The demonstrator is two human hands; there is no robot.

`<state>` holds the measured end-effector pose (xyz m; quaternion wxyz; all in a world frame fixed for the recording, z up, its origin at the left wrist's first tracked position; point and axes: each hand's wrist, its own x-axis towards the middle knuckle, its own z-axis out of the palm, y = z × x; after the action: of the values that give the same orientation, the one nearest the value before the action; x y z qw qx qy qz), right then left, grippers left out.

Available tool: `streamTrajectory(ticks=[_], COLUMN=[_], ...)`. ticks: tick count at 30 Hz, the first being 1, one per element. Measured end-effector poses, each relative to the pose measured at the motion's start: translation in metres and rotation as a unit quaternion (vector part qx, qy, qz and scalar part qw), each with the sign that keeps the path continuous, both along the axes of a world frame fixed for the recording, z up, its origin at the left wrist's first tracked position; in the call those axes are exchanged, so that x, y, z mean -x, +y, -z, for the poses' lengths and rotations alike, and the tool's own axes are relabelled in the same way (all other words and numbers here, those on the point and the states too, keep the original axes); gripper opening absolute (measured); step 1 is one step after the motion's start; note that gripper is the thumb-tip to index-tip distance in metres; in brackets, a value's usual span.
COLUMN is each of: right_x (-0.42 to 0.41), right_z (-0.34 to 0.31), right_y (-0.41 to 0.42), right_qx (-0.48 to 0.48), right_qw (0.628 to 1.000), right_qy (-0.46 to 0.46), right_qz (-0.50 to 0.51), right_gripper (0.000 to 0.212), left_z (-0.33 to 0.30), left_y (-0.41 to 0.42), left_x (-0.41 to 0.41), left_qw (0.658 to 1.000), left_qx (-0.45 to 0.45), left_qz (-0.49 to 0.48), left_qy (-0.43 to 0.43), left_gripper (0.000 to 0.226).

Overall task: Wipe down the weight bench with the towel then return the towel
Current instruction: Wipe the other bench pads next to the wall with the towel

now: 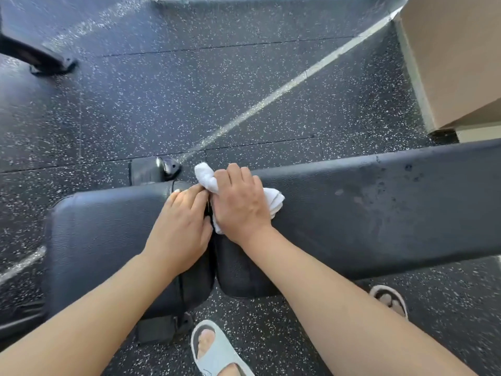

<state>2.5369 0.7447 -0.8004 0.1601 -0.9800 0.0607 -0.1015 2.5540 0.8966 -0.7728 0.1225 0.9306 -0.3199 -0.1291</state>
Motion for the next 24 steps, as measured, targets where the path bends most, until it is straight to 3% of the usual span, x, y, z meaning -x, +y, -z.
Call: streamTrajectory(ticks=[5, 8, 12, 15, 20, 24], right_x=[0.002, 0.009, 0.039, 0.062, 0.078, 0.078], right_z=[0.002, 0.000, 0.002, 0.004, 0.001, -0.001], right_y=[-0.009, -0.029, -0.107, -0.182, -0.271, -0.298], right_qx=[-0.025, -0.047, -0.027, -0.011, 0.008, -0.005], right_qw=[0.999, 0.992, 0.985, 0.990, 0.995, 0.998], right_qy=[-0.006, -0.001, -0.005, -0.011, -0.024, -0.016], right_qz=[-0.037, -0.116, -0.169, -0.140, -0.097, -0.059], right_gripper=[0.018, 0.019, 0.020, 0.016, 0.014, 0.015], left_z=[0.000, 0.003, -0.001, 0.002, 0.017, 0.028], left_y=[-0.018, -0.037, -0.089, -0.135, -0.186, -0.192], left_x=[0.014, 0.031, 0.043, 0.028, 0.009, 0.010], left_qw=[0.995, 0.986, 0.935, 0.883, 0.838, 0.823], left_qx=[0.010, 0.035, 0.096, 0.107, 0.015, 0.004], left_qz=[-0.096, -0.163, -0.342, -0.456, -0.546, -0.567], left_qy=[0.003, 0.001, 0.017, 0.037, 0.010, -0.045], left_gripper=[0.030, 0.029, 0.038, 0.044, 0.041, 0.042])
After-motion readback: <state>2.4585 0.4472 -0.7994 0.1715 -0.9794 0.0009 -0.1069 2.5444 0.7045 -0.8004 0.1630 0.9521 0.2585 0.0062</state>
